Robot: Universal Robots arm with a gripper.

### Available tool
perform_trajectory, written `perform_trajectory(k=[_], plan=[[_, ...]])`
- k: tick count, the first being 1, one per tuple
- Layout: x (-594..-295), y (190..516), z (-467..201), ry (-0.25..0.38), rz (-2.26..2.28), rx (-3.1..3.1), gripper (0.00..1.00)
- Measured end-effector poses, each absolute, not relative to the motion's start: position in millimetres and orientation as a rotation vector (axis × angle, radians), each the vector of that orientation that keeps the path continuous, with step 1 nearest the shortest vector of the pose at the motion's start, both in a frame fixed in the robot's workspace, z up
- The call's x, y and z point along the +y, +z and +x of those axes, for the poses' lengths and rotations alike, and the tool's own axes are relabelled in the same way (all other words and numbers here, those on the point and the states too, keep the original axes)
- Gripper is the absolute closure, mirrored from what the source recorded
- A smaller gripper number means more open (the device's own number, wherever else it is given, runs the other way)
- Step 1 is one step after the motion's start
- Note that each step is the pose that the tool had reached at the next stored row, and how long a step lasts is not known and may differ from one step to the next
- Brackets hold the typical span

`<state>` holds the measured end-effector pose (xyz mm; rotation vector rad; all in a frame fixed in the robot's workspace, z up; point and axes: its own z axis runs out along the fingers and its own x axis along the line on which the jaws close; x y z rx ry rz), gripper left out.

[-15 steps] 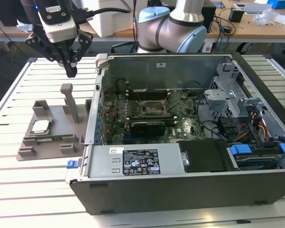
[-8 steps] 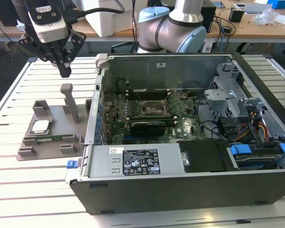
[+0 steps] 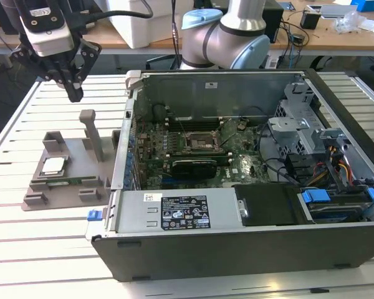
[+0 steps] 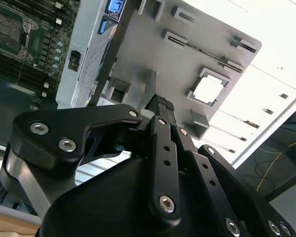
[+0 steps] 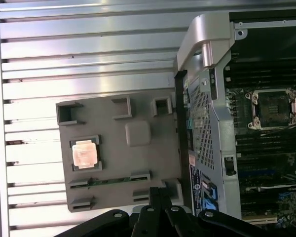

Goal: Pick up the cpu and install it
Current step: 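Reach for the cpu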

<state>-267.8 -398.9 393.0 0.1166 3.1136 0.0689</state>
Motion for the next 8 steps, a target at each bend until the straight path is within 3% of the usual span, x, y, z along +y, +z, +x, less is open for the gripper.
perform_trajectory(k=[8], plan=[[-399, 393, -283, 0.069, 0.117, 3.114, 0.89]])
